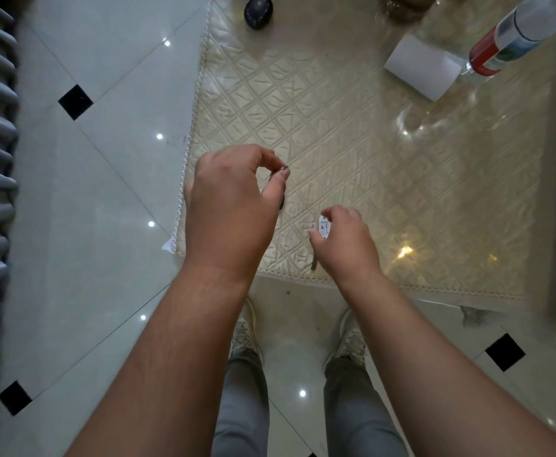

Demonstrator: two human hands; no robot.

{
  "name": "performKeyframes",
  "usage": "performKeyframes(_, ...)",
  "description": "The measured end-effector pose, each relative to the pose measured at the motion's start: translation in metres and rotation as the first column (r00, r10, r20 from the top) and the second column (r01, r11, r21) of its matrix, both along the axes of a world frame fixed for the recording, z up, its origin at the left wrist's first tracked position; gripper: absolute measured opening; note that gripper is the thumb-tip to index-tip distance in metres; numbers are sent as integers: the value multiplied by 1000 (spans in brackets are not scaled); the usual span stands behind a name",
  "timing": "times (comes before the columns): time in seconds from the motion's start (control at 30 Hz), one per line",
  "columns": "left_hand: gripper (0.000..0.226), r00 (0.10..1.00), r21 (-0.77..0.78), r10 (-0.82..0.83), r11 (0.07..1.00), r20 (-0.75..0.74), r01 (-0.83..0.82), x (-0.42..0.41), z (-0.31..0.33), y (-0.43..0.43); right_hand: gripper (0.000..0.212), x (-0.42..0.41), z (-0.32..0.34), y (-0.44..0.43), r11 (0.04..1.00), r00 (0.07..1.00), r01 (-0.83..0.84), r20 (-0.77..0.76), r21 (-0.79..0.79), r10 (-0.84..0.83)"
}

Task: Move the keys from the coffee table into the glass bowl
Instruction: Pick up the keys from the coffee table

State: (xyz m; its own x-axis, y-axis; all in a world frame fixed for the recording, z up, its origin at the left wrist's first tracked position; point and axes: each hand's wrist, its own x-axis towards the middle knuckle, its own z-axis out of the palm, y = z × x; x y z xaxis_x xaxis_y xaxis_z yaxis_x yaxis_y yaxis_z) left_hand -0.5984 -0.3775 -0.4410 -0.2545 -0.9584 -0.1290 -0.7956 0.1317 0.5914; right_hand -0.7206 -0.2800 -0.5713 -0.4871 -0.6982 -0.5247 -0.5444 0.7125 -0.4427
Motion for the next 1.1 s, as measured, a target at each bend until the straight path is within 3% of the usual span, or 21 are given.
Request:
performKeyframes(0.13, 9, 1000, -2, -17, 1000, 24, 17, 2, -5, 3, 42, 4, -22, 11, 999, 997, -2, -80, 45, 6)
performKeyframes(0.3, 7, 999, -4, -20, 1000, 28, 20, 4, -9, 7, 44, 7, -35, 13, 996, 991, 81, -102, -44, -85)
performKeyframes(0.53, 9, 998, -27, -22, 999, 60, 24, 4, -8, 4, 19, 14, -40, 10, 998, 992, 53, -117, 26, -50)
performKeyframes(0.7, 8, 998, -33, -25, 999, 57, 27, 6, -5, 6, 10, 17, -37, 13, 997, 996, 63, -68, -46, -66)
performKeyframes(0.93, 8, 999, -20, -20, 1000, 47, 21, 4, 18, 17, 6, 23, 14, 22, 963, 985, 162, 100, -215, -144)
performKeyframes(1.1, 8, 999, -42, -41, 998, 27, 42, -4, 71, 18, 5, 12, 94, 9, 920, 988, 119, 133, -373, -74)
